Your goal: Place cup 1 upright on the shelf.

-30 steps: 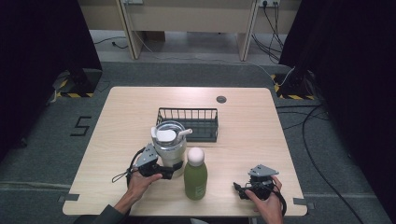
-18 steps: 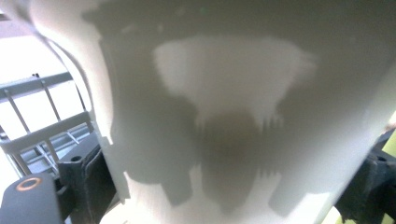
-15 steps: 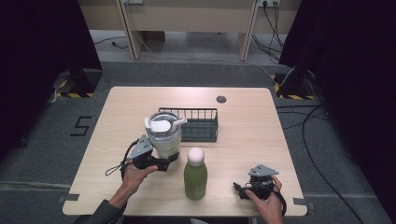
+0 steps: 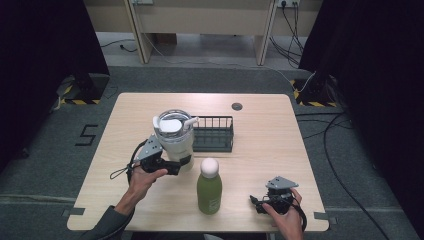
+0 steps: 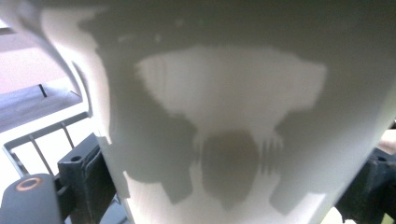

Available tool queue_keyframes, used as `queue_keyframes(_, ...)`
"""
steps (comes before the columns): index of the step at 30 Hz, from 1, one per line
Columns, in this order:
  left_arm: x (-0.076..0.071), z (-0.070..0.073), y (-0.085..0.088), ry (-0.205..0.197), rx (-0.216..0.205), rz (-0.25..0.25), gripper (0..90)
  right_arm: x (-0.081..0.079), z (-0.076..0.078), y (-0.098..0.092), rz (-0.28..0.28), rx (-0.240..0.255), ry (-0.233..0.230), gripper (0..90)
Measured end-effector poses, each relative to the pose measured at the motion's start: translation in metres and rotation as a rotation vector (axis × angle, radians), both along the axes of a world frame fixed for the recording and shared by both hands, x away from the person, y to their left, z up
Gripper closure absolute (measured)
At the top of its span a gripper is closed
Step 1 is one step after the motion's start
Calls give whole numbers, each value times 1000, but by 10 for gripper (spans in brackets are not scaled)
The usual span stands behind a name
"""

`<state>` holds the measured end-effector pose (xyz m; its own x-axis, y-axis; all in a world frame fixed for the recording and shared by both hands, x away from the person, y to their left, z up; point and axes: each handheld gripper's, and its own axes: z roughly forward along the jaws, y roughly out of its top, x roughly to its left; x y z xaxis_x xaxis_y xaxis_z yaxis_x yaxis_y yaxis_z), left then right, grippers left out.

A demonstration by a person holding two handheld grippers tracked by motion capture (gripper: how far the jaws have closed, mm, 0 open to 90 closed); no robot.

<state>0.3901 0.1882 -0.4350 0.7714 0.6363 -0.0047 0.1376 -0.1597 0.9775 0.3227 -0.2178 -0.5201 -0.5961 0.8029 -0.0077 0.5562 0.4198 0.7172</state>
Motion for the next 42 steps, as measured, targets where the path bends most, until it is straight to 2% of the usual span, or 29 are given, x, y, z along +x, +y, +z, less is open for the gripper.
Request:
queue_keyframes(7,11,15,0,-2,-5,5,101,0,0,0,1,0,0,96)
queue_keyframes(18,27,37,-3,-9,12,0,101,0,0,0,1,-1,1,96)
queue_keyframes(23,37,47,-4,-16,20,14,101,0,0,0,1,-1,0,96)
queue_keyframes(29,52,54,-5,-1,12,35,101,0,0,0,1,-1,2,96)
queue_keyframes(35,67,60,-7,-4,15,57,101,0,0,0,2,0,1,96)
queue_keyframes(42,84,59,-12,3,8,80,101,0,0,0,3,-2,3,96)
